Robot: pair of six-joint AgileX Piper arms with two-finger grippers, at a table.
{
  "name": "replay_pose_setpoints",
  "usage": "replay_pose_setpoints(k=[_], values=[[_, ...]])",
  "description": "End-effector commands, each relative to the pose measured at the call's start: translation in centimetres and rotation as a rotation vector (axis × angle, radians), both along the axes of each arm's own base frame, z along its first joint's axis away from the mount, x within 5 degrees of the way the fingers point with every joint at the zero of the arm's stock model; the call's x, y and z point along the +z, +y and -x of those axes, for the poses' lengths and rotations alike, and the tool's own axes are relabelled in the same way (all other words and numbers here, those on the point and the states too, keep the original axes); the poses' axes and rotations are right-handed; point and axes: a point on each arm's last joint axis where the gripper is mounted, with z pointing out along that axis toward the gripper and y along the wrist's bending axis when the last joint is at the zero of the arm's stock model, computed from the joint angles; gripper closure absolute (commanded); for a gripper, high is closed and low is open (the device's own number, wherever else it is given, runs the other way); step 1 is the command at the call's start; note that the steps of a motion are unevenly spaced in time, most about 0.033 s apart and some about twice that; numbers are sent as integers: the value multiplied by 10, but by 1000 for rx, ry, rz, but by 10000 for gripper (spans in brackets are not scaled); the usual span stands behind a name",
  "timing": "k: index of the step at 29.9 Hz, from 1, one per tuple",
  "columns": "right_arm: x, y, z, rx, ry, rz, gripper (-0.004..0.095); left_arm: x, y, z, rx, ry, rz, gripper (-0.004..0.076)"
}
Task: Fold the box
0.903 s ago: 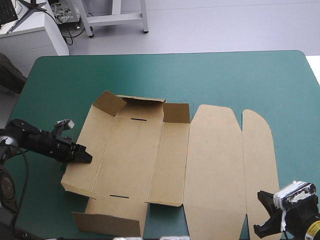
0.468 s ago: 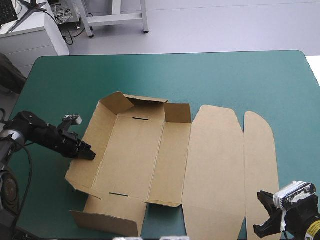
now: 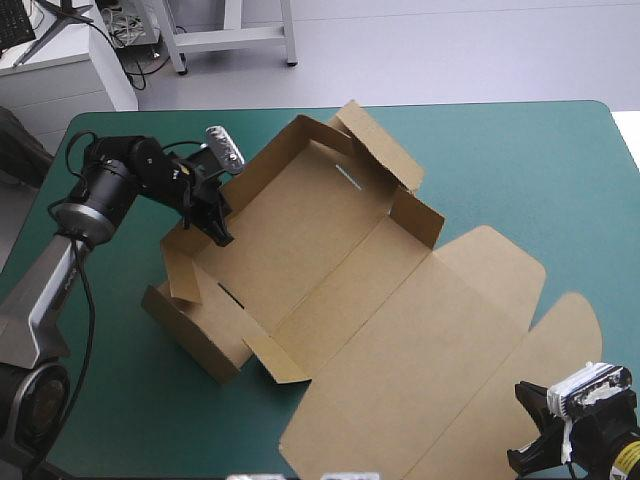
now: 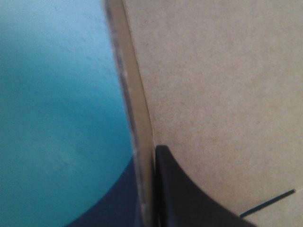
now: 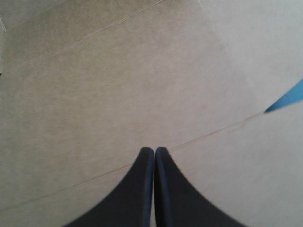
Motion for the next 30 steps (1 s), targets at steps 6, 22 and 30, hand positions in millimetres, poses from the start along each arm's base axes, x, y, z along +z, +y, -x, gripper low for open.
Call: replay_pose_setpoints(k=[6, 22, 30], values=[[12, 1, -3, 0, -75, -28, 922, 53, -69, 28, -243, -409, -163, 734], [12, 1, -3, -2, -73, -31, 922, 56, -122, 65, -439, -550, -317, 734], [12, 1, -3, -1, -71, -34, 922, 23, -115, 79, -480, -611, -425, 734]])
